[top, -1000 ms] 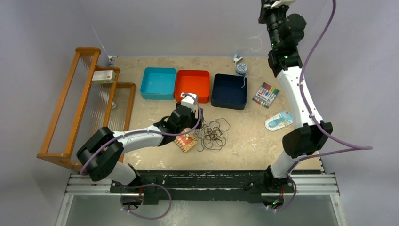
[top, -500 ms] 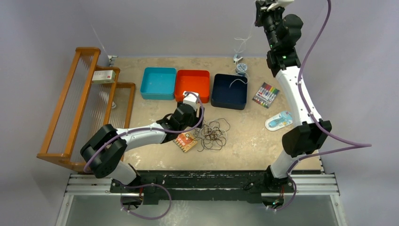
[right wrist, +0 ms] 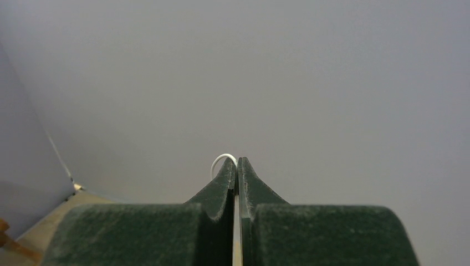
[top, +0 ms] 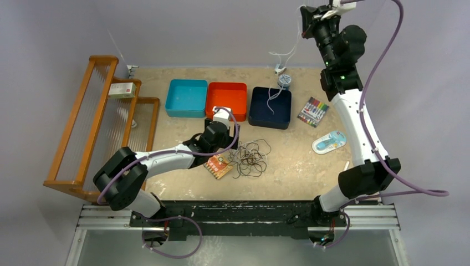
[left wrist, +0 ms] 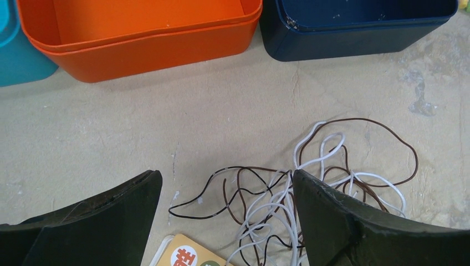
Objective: Untangle the cables
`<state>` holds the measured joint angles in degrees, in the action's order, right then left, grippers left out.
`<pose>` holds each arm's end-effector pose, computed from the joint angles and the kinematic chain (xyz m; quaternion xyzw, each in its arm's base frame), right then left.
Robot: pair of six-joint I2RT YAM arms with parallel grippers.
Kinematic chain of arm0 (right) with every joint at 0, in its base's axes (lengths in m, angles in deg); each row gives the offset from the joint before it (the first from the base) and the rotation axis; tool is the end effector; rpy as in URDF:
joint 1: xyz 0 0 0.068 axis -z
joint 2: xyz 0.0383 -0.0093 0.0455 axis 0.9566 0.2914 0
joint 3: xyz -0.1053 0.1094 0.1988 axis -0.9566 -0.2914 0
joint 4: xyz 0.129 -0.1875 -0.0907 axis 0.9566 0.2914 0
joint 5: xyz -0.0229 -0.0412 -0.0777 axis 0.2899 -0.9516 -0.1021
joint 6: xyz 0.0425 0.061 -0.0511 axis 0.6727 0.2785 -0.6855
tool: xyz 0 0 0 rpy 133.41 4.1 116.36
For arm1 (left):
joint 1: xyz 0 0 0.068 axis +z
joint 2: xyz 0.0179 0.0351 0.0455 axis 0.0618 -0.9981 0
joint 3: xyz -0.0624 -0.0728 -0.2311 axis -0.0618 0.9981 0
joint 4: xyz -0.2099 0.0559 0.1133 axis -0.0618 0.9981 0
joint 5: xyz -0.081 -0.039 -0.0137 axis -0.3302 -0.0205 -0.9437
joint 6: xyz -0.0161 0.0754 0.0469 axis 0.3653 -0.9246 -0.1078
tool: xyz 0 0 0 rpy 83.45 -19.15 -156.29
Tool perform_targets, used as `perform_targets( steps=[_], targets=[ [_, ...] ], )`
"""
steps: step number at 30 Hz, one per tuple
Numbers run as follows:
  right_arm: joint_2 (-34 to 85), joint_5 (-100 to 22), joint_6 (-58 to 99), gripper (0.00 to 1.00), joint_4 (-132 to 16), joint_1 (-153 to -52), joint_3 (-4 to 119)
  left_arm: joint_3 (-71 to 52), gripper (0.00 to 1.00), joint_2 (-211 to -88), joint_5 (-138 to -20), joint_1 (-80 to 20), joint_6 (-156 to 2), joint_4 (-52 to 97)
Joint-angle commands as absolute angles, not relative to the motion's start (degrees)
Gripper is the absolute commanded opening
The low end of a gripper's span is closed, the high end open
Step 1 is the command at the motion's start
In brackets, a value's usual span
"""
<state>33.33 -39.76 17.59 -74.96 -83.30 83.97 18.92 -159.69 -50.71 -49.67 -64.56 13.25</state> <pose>0.3503 0.0728 0.5406 -0.0781 0.4976 0.1353 0.8533 0.2552 -0.2252 0.1676 0.0759 0.8585 -0.1544 0.4831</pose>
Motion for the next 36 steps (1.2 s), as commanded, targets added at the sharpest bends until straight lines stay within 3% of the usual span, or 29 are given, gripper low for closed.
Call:
perform_targets(
  steps=[1,36],
  targets=[
    [33.37,-37.39,21.38,0.00,-75.89,-83.45,79.22,18.83,0.88,-156.45,-48.69,-49.16,-63.39,12.33],
    [36.56,-36.13,29.66,0.00,-75.22,-83.52,57.26,18.29,0.85,-154.28,-46.45,-48.80,-63.33,17.19]
  ],
)
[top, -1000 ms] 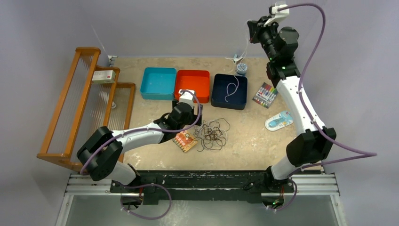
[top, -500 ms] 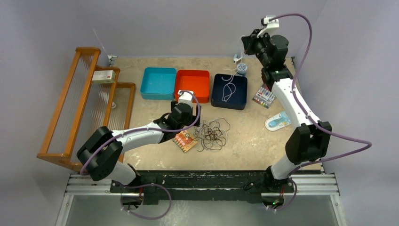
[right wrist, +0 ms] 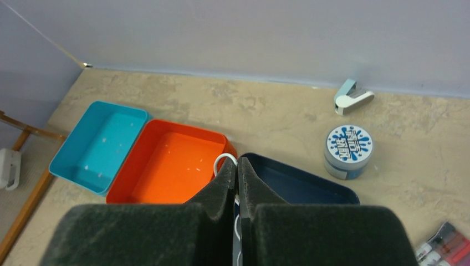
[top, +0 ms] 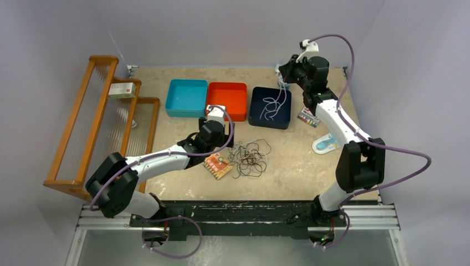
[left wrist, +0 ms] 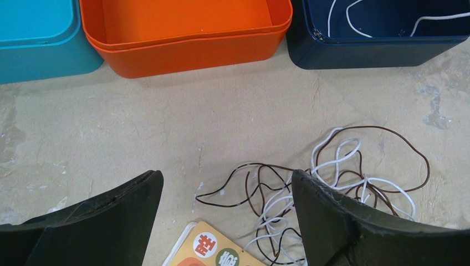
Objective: Untangle the cables
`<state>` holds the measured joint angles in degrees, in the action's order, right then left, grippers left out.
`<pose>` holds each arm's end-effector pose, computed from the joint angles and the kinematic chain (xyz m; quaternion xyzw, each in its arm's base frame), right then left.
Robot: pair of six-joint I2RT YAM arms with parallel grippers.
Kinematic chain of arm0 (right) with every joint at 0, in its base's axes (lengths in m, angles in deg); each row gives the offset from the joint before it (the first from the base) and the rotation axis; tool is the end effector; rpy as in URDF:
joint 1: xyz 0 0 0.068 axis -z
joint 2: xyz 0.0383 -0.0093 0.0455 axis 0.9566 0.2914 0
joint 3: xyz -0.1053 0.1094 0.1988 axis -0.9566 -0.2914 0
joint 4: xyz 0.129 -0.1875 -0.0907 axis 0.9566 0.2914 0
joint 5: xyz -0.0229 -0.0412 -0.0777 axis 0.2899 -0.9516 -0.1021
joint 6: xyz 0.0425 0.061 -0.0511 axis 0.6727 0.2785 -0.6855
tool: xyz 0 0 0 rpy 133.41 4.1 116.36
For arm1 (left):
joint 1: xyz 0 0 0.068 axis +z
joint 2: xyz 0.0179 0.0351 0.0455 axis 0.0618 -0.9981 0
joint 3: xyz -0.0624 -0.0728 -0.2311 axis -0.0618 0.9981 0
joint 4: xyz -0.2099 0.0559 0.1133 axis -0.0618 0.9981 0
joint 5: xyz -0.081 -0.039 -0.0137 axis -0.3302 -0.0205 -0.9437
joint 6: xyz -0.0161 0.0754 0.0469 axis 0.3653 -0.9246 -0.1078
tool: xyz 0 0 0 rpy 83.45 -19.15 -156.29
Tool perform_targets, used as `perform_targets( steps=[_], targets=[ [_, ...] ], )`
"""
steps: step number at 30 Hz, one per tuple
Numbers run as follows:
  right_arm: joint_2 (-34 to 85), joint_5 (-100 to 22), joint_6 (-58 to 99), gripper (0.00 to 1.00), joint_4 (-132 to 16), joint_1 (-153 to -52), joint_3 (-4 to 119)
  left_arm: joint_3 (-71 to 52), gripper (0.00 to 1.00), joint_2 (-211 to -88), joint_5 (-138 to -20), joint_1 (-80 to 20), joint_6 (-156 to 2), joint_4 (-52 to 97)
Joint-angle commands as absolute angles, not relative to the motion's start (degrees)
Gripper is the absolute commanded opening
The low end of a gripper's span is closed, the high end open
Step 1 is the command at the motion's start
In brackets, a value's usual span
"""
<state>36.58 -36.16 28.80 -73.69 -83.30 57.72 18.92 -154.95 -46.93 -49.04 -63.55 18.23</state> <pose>0.4089 0.0885 0.3447 -0.0326 0.7126 0.2155 0.6669 0.2517 -0.2093 0.1835 0.0475 0.8577 -0.1300 0.4951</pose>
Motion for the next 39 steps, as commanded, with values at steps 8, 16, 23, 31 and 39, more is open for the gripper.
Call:
perform_targets(
  steps=[8,16,23,31,39],
  targets=[
    [45.46,-35.24,26.19,0.00,-73.00,-83.88,59.91,17.63,0.84,-155.67,-48.42,-48.80,-62.76,16.76],
    [55.06,-37.69,20.81,0.02,-68.09,-86.48,65.59,17.60,0.84,-155.98,-49.00,-48.74,-62.22,16.84],
    [53.47,-40.07,19.32,0.34,-67.16,-86.51,66.53,17.15,0.84,-156.62,-49.43,-48.81,-62.18,16.84],
    [47.75,-41.52,19.28,0.45,-65.76,-86.53,64.51,16.72,0.84,-157.41,-49.51,-48.76,-62.35,16.75],
    [40.26,-43.80,23.34,0.48,-66.87,-86.51,57.29,16.49,0.84,-157.54,-49.98,-48.80,-62.59,16.96]
  ],
)
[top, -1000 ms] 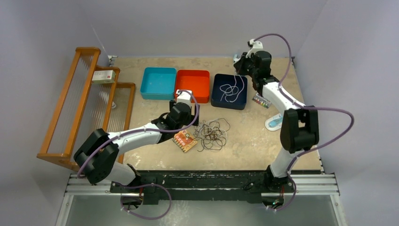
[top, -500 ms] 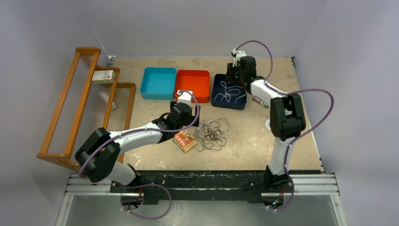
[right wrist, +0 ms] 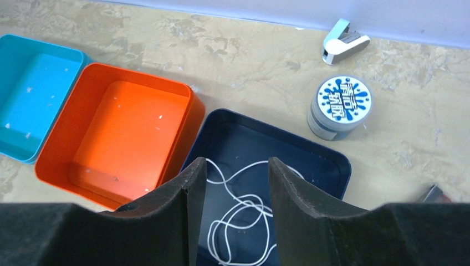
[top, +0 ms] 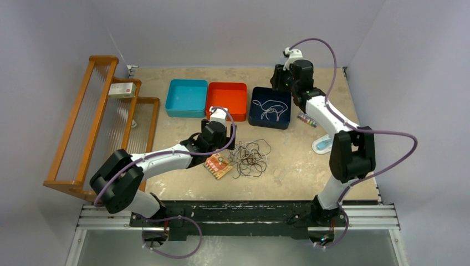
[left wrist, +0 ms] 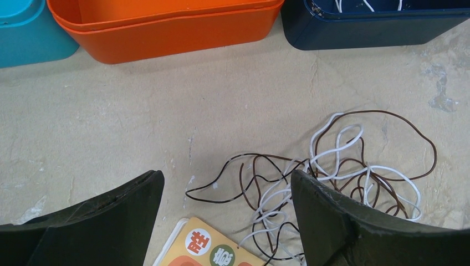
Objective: Untangle the cables
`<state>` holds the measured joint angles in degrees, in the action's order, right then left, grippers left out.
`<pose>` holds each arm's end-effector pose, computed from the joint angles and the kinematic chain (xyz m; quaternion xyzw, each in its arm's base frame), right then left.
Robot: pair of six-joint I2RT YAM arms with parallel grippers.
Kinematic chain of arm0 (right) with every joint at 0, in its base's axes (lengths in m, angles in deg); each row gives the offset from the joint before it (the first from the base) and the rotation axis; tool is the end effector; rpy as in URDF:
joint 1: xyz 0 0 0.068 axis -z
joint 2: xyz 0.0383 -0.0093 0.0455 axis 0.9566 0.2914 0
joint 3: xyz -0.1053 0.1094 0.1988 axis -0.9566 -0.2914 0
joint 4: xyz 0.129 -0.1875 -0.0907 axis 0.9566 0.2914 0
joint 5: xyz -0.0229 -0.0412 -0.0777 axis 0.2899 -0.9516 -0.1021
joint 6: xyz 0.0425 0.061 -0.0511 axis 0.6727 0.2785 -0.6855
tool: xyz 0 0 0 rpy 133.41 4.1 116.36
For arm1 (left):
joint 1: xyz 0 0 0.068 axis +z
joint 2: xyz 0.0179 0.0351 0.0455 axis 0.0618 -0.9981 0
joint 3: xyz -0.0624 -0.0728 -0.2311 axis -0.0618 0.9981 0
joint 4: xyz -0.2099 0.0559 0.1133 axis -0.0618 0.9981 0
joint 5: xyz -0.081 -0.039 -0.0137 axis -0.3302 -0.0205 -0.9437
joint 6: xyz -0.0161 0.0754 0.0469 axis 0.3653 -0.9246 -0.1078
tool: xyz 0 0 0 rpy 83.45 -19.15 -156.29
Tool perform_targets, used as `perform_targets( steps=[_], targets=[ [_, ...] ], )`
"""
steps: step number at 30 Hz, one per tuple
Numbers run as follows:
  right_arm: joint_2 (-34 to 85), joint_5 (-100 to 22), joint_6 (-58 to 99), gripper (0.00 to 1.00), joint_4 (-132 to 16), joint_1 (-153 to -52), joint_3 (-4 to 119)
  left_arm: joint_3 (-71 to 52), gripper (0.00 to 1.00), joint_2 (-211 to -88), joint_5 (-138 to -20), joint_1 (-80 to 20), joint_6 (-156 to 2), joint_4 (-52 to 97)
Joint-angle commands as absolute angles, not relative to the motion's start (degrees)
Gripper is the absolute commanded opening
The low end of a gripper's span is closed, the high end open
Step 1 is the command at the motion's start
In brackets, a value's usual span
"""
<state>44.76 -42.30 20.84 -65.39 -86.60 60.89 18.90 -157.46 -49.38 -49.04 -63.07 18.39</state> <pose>0.4333 0.1103 0.2849 -0.0662 0.7869 0.1381 0.5978 0.2520 -0.2141 0.1691 0.0603 0.8699 -0.1348 0.4706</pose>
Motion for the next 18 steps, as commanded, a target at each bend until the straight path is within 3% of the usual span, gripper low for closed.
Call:
perform_targets(
  steps=[1,9,18],
  targets=[
    [39.04,-43.60,24.02,0.48,-67.36,-86.51,55.84,16.34,0.84,-157.56,-50.32,-48.76,-62.76,16.98],
    [29.44,-38.77,27.82,0.48,-68.52,-86.51,45.32,15.06,0.84,-157.96,-55.02,-48.81,-61.75,17.85],
    [24.46,-33.09,30.16,0.45,-64.17,-87.44,35.16,14.40,0.77,-160.64,-61.30,-48.76,-61.24,18.10]
  ],
)
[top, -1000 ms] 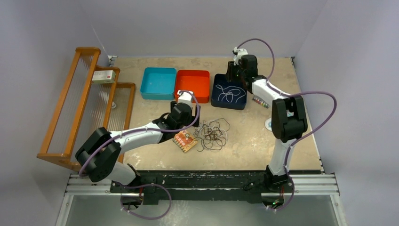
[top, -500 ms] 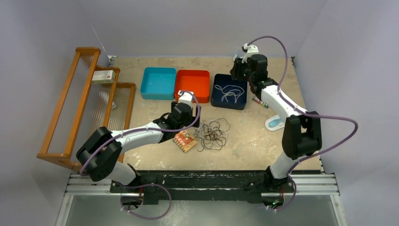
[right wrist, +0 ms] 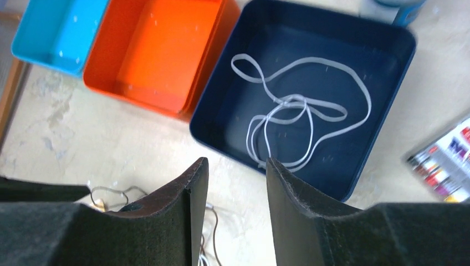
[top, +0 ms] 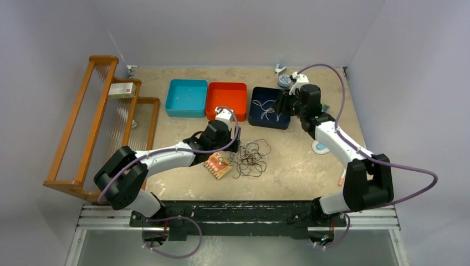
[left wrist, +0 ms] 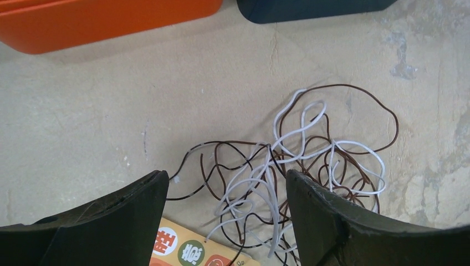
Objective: Untangle the cables
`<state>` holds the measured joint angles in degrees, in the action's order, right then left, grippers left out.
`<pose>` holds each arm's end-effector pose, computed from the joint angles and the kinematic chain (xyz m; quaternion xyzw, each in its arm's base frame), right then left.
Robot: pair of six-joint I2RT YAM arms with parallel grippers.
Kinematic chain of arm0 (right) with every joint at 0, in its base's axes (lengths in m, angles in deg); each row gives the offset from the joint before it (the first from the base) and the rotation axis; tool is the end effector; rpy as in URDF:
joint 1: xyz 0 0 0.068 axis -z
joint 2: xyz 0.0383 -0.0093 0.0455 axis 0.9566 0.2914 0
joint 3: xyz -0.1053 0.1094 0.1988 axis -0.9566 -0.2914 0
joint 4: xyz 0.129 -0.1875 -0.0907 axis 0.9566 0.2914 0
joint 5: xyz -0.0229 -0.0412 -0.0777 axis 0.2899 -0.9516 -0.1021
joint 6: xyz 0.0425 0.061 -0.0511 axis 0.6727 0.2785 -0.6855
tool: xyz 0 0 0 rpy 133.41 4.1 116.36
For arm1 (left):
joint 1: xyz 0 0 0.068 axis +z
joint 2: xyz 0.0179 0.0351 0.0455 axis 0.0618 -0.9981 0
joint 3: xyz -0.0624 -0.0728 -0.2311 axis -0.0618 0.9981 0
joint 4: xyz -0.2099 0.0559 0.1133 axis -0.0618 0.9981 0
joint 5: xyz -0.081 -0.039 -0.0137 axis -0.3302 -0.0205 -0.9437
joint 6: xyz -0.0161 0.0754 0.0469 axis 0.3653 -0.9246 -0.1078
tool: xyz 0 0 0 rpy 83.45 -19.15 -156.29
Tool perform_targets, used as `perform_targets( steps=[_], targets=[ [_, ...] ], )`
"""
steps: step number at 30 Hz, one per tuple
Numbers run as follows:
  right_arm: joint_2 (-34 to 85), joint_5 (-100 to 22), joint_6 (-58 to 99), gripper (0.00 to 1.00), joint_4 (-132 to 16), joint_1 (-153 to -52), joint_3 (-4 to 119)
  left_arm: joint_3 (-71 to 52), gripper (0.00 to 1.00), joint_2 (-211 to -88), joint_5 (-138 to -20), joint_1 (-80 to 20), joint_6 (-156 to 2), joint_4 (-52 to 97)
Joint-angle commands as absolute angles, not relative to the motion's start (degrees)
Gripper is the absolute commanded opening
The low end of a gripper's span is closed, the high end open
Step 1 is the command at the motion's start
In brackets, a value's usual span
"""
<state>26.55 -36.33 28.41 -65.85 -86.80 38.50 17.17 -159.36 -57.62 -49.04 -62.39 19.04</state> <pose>0.3508 0.1003 0.2605 -0.0450 0.8066 0.2129 0.5496 0.2507 -0.2285 0.1654 0.0908 0.8775 -0.1873 0.4321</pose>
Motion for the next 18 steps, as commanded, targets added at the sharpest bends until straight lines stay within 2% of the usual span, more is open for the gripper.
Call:
perform_targets(
  steps=[1,11,18],
  targets=[
    [24.08,-32.81,30.22,0.44,-63.61,-87.82,34.27,14.29,0.76,-161.10,-61.89,-48.80,-61.26,18.08],
    [21.50,-32.51,31.23,0.46,-60.80,-90.06,28.53,10.03,0.78,-167.89,-68.37,-49.37,-61.80,16.45],
    [21.25,-32.91,31.77,0.48,-61.97,-90.11,26.89,8.78,0.84,-168.66,-70.01,-49.86,-62.71,16.97]
  ],
)
